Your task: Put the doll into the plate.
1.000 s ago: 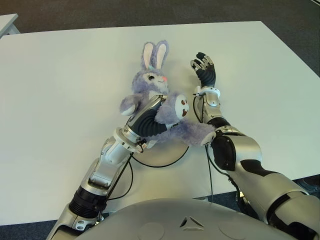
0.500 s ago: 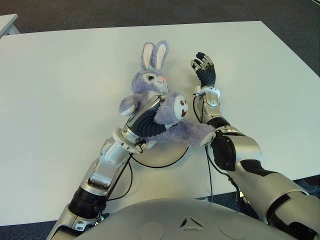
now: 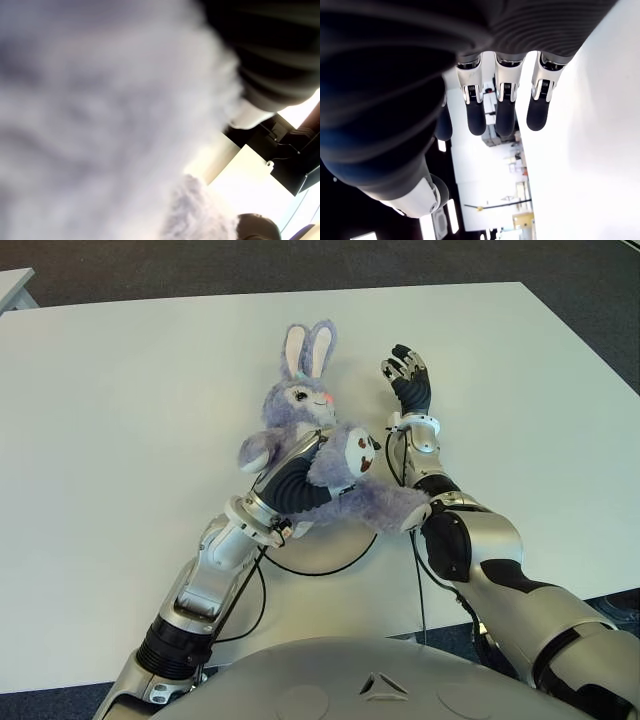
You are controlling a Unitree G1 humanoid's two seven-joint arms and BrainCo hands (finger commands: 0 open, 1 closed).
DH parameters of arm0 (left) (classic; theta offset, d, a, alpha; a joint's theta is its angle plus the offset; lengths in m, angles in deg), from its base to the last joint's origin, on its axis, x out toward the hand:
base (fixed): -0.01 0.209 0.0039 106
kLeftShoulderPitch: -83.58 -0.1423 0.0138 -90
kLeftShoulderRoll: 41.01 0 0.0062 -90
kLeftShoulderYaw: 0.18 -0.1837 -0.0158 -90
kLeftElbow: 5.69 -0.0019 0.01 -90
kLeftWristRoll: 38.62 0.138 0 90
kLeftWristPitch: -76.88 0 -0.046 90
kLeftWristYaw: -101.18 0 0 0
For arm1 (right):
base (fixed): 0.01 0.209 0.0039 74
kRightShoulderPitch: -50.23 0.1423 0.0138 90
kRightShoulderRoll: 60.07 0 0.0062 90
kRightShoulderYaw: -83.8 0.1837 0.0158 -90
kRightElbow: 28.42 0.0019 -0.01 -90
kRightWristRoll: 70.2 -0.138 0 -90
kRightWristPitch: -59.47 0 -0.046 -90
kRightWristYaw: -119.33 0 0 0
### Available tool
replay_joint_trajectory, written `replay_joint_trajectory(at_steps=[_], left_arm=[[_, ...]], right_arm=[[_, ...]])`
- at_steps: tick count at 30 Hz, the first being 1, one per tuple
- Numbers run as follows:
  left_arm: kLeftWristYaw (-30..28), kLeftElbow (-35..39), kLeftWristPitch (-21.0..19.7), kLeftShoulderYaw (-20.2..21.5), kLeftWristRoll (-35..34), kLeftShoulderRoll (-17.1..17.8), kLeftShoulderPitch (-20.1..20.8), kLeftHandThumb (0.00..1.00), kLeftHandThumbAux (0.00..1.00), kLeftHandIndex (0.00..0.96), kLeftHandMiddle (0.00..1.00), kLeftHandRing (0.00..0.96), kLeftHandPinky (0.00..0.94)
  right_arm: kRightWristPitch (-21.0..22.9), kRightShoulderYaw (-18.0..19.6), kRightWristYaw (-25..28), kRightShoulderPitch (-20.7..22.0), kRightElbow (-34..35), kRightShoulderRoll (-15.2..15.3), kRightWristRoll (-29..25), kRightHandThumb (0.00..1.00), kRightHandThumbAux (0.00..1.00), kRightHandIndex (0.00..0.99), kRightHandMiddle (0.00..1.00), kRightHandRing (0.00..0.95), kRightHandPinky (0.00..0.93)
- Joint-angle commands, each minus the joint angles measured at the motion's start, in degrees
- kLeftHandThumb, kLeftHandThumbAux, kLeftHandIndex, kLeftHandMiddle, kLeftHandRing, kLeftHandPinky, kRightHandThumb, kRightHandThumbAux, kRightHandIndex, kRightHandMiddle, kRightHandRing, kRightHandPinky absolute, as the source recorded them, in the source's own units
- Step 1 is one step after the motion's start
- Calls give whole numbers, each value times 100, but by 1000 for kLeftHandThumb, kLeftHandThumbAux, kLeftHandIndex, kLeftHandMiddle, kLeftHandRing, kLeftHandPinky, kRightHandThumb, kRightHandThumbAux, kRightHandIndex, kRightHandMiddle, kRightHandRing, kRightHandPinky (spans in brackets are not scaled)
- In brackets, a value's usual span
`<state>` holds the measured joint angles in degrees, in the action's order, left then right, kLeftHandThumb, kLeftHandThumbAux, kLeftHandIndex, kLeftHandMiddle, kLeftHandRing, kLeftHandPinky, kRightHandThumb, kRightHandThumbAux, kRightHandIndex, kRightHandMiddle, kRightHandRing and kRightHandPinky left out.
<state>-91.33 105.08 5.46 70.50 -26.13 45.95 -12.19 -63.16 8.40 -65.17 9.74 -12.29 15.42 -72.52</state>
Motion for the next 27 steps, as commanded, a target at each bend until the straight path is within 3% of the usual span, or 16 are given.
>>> replay_joint_trajectory(at_steps=[1, 7, 13, 22, 27], left_arm=[[-179, -100, -216, -114, -102, 45, -238, 537, 451, 192, 299, 307, 287], [-215, -36, -204, -140, -233, 22, -281, 505, 427, 141, 263, 253, 202], [-227, 7, -181, -165, -309, 33, -323, 481, 402, 63, 145, 128, 105], [-254, 94, -307, -208, -345, 47, -353, 447, 391, 19, 81, 80, 101], [-190, 55, -176, -204, -389, -10, -359, 440, 396, 18, 72, 70, 92]], right_arm=[[-6, 0, -8, -117, -55, -47, -1, 483, 784, 195, 176, 158, 186], [-14, -4, -14, -120, -54, -49, 4, 491, 787, 200, 178, 157, 184], [-13, -6, -17, -121, -56, -50, 5, 489, 788, 198, 177, 156, 183], [-16, 3, -30, -119, -56, -58, -5, 496, 797, 196, 175, 154, 182], [-5, -9, -47, -119, -58, -55, 9, 487, 799, 191, 172, 153, 185]])
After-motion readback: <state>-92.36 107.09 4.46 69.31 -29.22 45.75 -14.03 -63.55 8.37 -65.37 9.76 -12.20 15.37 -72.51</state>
